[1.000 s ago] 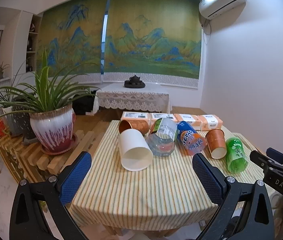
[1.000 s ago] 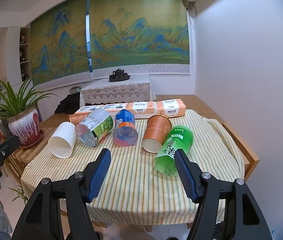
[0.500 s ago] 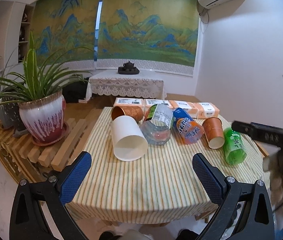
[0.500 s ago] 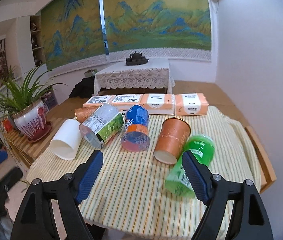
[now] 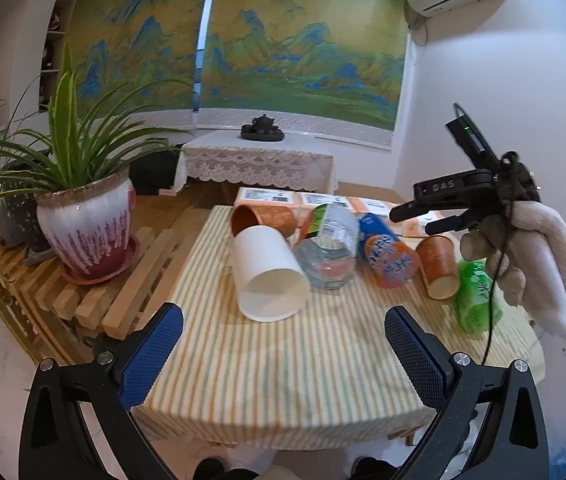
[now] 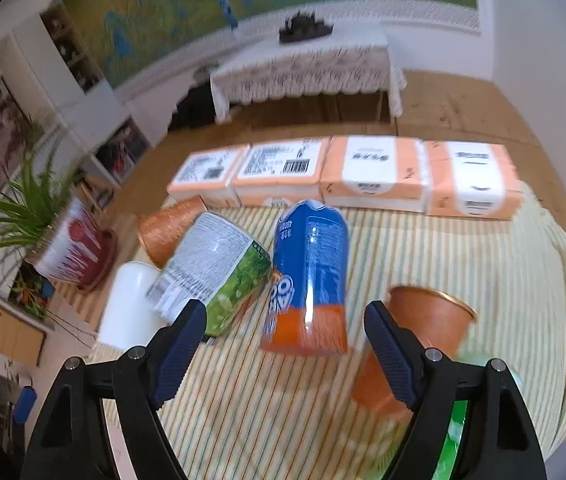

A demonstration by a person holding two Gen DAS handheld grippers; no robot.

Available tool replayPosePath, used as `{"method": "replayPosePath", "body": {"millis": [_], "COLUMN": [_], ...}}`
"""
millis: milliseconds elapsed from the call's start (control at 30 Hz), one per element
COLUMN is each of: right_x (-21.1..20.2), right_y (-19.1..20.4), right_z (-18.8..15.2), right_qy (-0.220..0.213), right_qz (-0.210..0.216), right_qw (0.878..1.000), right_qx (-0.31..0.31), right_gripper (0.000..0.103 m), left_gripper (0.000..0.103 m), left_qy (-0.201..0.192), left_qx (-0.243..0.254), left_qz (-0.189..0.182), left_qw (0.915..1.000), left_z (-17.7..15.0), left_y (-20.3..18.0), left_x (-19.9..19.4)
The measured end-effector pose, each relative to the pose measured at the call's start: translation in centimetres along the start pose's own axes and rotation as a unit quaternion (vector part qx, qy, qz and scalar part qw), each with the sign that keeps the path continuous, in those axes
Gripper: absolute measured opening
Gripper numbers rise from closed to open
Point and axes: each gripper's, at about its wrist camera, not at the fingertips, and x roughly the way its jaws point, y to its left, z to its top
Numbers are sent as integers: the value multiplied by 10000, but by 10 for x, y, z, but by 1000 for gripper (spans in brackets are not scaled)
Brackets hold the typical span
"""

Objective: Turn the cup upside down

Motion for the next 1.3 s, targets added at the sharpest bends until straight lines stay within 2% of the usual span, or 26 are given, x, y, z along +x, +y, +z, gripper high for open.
{"method": "replayPosePath", "body": {"millis": [133, 367, 733, 933, 1300], "right_x": [35, 68, 81, 85, 69], "right_y": [-1, -14, 0, 5, -3], "right_z": [13, 19, 25, 26, 27], "right_qy": [481, 924, 1039, 1083, 896], "right_qz": [-48, -170, -521, -674, -453], "right_qw": [9988, 9953, 9930, 9913, 9949], "right_qx": [82, 224, -210, -338, 47], "right_gripper": [68, 63, 63, 58, 56], "left_gripper": [102, 102, 102, 102, 102], "left_qy": [40, 57, 91, 90, 83], "left_qx": [-105, -219, -222, -255, -238], "left_qz": [102, 190, 224, 247, 223], "left_qw": [9999, 9996, 9995, 9993, 9994], "left_z": [2, 5, 2, 2, 2], "left_y": [12, 26, 26, 29, 30], "left_x": [7, 16, 22, 23, 20]}}
